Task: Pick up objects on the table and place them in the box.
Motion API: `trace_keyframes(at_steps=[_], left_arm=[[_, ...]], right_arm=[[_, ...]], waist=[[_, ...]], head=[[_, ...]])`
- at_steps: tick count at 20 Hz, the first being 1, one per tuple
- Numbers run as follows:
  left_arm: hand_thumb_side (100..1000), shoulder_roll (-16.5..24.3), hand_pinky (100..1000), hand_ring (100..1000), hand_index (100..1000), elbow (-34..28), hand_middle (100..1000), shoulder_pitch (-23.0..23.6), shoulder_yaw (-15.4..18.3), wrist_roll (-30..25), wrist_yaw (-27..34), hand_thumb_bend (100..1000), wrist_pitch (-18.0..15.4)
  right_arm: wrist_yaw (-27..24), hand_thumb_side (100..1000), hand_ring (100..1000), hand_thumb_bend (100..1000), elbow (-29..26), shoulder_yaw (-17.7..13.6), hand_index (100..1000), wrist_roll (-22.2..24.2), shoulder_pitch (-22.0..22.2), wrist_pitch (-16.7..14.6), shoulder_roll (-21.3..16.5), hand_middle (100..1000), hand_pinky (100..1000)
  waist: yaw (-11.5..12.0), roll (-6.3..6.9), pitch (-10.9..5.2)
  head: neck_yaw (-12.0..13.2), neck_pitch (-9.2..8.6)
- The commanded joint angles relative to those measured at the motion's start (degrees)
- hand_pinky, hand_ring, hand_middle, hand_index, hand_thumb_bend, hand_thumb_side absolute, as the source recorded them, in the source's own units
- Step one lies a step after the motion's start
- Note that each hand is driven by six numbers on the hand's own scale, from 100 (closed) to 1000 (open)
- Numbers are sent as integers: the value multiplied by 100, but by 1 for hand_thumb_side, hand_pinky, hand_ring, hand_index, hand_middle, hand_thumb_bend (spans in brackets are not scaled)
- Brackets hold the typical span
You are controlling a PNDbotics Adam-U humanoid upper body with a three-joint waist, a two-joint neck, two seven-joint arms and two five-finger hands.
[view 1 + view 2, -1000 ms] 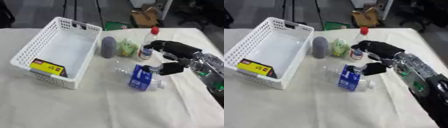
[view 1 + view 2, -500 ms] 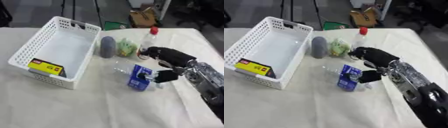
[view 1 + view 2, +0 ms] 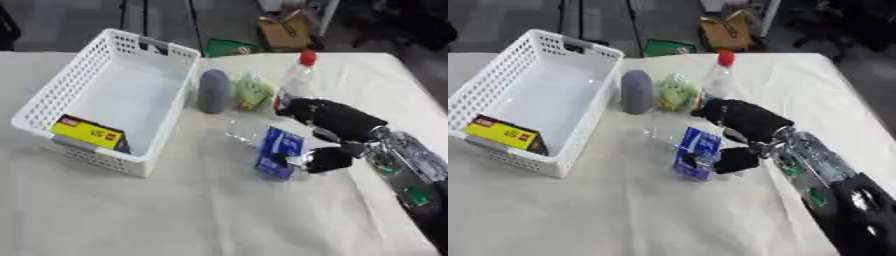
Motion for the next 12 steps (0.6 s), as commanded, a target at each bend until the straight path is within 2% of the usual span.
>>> trace_keyframes(at_steps=[1, 12], left_arm=[[644, 133, 725, 699, 790, -104, 787, -70, -11, -4, -9, 100, 19], [644, 94, 728, 700, 789, -104, 786, -55, -27, -32, -6, 100, 26]], right_arm=[[146, 1000, 1000, 576, 49, -103, 1000, -44, -80, -52, -10, 880, 940], [552, 1000, 1000, 564, 363, -165, 1000, -179, -113, -160, 167, 879, 939]], waist=[[12, 13, -94], [56, 35, -103]], head=[[-37, -86], [-115, -196]])
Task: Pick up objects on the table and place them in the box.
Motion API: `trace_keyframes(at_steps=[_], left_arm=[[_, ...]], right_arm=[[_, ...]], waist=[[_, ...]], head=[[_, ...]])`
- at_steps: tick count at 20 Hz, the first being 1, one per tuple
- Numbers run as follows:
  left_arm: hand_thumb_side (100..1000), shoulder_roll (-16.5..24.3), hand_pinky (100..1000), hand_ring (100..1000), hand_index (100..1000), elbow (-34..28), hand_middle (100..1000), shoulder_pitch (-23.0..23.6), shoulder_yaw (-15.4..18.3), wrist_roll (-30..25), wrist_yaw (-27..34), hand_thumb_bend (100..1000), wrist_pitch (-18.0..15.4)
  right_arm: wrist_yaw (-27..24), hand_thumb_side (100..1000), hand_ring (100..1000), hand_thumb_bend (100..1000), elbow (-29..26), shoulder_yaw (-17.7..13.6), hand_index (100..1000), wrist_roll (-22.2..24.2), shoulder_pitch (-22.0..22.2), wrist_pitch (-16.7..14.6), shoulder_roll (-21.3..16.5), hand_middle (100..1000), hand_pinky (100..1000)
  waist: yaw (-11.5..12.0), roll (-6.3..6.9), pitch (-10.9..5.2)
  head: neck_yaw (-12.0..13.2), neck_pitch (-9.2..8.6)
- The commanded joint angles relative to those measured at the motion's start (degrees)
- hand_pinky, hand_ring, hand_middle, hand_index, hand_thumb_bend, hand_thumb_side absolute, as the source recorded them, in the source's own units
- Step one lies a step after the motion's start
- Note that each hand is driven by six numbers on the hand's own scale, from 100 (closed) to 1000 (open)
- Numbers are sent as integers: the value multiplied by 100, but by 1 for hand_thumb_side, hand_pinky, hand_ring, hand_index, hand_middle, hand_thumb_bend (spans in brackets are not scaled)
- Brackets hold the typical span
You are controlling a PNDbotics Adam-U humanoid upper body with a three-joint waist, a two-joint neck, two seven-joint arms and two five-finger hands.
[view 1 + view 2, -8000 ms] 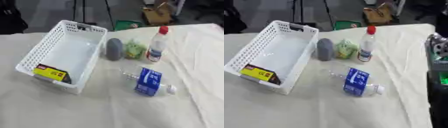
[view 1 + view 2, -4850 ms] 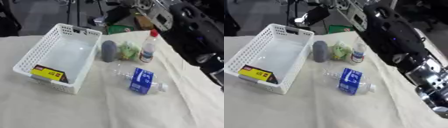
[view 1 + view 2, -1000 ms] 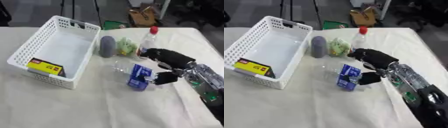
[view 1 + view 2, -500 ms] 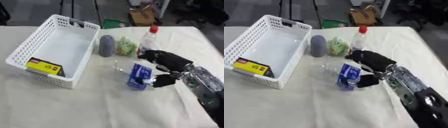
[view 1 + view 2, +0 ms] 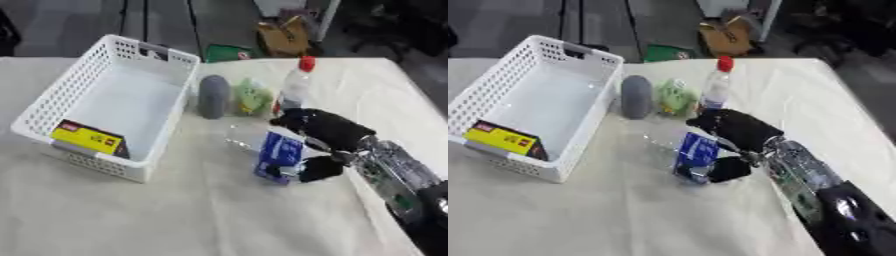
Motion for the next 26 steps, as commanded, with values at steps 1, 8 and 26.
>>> trace_keyframes(at_steps=[1, 8, 26], left_arm=[[644, 93, 728, 700, 789, -104, 786, -52, -25, -25, -7, 100, 14], [642, 72, 729, 701, 786, -104, 787, -47, -32, -59, -11, 100, 14], [640, 38, 730, 704, 784, -104, 789, -46, -42, -111, -15, 100, -11]], right_arm=[[126, 1000, 1000, 564, 48, -99, 1000, -40, -121, -25, -38, 879, 939], [228, 1000, 1000, 553, 304, -107, 992, -127, -240, -94, 35, 870, 937], [135, 1000, 1000, 564, 657, -115, 993, -27, -235, -152, 193, 862, 937]], waist=[[13, 23, -102], [55, 33, -83], [182, 67, -33]], head=[[-42, -83], [-101, -144], [-219, -284]])
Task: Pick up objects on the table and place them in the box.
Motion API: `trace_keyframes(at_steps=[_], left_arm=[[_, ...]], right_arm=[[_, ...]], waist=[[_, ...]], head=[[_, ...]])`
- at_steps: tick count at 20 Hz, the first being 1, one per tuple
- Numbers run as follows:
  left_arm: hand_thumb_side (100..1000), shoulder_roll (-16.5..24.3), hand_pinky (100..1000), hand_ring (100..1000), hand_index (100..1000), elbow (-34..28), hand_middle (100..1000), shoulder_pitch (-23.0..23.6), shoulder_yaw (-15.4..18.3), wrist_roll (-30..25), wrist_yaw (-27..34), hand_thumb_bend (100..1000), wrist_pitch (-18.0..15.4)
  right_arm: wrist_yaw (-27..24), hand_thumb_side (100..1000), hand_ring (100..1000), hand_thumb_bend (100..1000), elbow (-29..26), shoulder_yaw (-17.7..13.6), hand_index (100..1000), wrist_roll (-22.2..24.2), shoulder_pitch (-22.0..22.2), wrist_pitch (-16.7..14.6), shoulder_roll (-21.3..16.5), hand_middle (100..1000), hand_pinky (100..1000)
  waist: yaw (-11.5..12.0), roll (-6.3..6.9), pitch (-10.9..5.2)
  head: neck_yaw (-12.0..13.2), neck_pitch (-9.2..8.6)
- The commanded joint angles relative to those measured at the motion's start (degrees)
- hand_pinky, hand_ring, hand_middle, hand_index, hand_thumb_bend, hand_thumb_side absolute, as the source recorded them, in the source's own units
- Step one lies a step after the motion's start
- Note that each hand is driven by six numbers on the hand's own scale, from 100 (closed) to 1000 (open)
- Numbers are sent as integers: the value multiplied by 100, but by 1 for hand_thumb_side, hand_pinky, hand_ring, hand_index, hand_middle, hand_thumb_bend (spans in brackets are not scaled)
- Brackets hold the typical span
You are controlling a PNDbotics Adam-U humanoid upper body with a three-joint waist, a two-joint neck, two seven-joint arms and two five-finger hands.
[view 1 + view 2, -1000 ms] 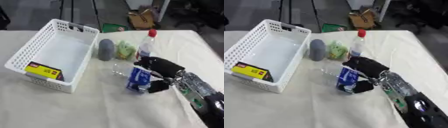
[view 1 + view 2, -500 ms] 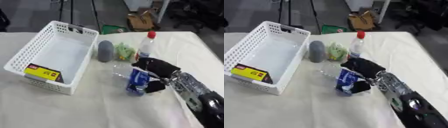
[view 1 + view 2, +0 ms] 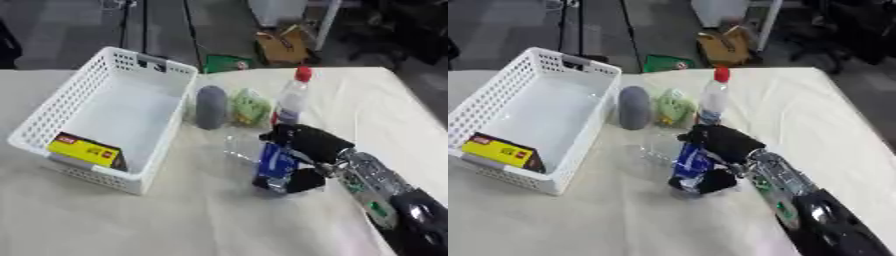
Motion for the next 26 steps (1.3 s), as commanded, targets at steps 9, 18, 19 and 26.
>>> trace_keyframes(at_steps=[9, 18, 19, 26], left_arm=[[638, 36, 730, 705, 783, -104, 789, -52, -14, -31, -30, 100, -20], [636, 36, 731, 707, 781, -104, 789, -52, -12, -15, -42, 100, -26], [635, 36, 731, 707, 781, -104, 789, -49, -11, -13, -44, 100, -27], [635, 28, 731, 708, 779, -104, 790, -47, -9, -7, -52, 100, -24]], right_arm=[[-92, 1000, 1000, 552, 53, -55, 991, 36, -37, 28, -17, 850, 933], [-167, 908, 998, 489, 38, -62, 1000, -36, -9, 167, 5, 792, 916], [-166, 888, 995, 484, 33, -59, 1000, -58, -4, 187, 7, 782, 913], [-155, 785, 975, 455, 47, -50, 1000, -225, -14, 295, 20, 686, 899]], waist=[[12, 58, -49], [-9, 81, -49], [-7, 83, -50], [10, 81, -51]], head=[[-63, -74], [-82, -82], [-87, -80], [-87, -49]])
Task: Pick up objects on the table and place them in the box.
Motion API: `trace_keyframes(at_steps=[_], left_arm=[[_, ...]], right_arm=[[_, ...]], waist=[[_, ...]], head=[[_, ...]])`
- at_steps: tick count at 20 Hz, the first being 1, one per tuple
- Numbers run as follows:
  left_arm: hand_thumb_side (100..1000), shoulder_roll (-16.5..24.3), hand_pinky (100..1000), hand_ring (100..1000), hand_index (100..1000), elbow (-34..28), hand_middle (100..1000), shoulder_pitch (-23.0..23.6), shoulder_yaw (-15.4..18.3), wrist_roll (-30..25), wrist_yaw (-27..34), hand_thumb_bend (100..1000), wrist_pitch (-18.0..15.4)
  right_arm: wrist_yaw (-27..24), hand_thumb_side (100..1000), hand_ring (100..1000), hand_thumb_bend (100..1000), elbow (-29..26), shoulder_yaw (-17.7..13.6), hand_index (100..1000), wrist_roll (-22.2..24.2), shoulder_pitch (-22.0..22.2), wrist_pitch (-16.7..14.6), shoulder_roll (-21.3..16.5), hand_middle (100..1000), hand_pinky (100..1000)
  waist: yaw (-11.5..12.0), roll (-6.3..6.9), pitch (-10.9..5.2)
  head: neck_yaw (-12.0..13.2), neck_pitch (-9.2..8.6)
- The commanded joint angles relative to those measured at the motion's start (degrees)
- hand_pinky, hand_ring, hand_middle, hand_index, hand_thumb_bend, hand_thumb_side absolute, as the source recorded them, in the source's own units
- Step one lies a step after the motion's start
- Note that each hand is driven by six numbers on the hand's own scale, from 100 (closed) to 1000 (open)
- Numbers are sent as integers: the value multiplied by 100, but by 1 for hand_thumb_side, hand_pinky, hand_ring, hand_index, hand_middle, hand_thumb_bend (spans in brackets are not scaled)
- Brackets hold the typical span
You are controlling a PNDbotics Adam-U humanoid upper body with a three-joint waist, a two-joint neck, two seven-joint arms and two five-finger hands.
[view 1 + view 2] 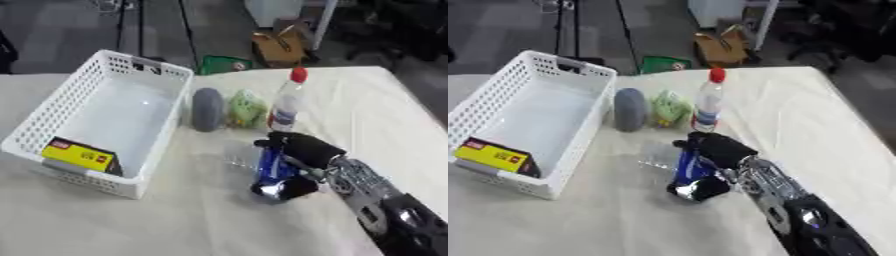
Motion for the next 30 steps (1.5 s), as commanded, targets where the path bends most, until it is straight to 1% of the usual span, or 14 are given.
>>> trace_keyframes(at_steps=[1, 4, 5, 8, 9, 10, 11, 14, 15, 19, 27, 30], left_arm=[[635, 74, 731, 708, 778, -104, 790, -48, -8, 7, -28, 100, -6], [635, 72, 731, 708, 778, -104, 790, -49, -5, 11, -34, 100, -4], [635, 71, 731, 708, 778, -104, 790, -48, -4, 12, -36, 100, -2], [635, 70, 731, 709, 777, -104, 790, -48, -2, 18, -43, 100, 2], [637, 69, 731, 709, 774, -104, 790, -45, -3, 19, -45, 100, 7], [637, 67, 731, 709, 774, -104, 790, -43, -3, 19, -49, 100, 16], [637, 65, 732, 711, 773, -104, 791, -40, -3, 19, -54, 100, 25], [637, 62, 732, 711, 772, -104, 791, -39, -1, 21, -67, 100, 45], [637, 63, 732, 711, 771, -104, 790, -38, -1, 24, -68, 100, 47], [638, 69, 731, 710, 770, -104, 790, -35, 0, 41, -66, 100, 51], [639, 72, 732, 710, 770, -104, 790, -31, -6, 50, -69, 100, 63], [639, 78, 732, 710, 771, -104, 790, -27, -10, 58, -66, 100, 65]], right_arm=[[-34, 767, 967, 442, -39, -52, 998, -103, -68, 52, -53, 644, 897], [-101, 763, 962, 440, -39, -45, 995, -195, -83, 84, -57, 618, 895], [-130, 765, 954, 427, -48, -50, 986, -233, -96, 96, -57, 581, 891], [-208, 766, 951, 421, -68, -49, 982, -335, -125, 133, -64, 570, 890], [-238, 772, 941, 396, -85, -59, 968, -374, -158, 143, -65, 528, 888], [-284, 772, 941, 396, -103, -68, 968, -422, -197, 157, -71, 528, 888], [-328, 778, 937, 382, -117, -77, 961, -462, -230, 174, -76, 506, 887], [-426, 779, 936, 380, -148, -84, 961, -535, -291, 221, -88, 505, 887], [-450, 788, 931, 361, -163, -89, 952, -555, -315, 232, -89, 480, 885], [-576, 796, 928, 343, -243, -91, 948, -632, -440, 284, -102, 464, 883], [-660, 818, 922, 317, -325, -64, 943, -678, -723, 333, -117, 441, 881], [-665, 827, 919, 306, -316, -15, 943, -679, -952, 323, -115, 439, 879]], waist=[[11, 11, -80], [14, 7, -76], [13, 6, -77], [9, 3, -79], [1, 0, -85], [-7, -2, -88], [-13, -4, -93], [-21, -9, -99], [-23, -10, -106], [-35, -17, -130], [-43, -30, -154], [-35, -41, -178]], head=[[-6, -9], [4, 6], [10, 10], [23, 13], [27, 17], [33, 19], [40, 21], [50, 23], [55, 24], [68, 21], [80, 25], [87, 43]])
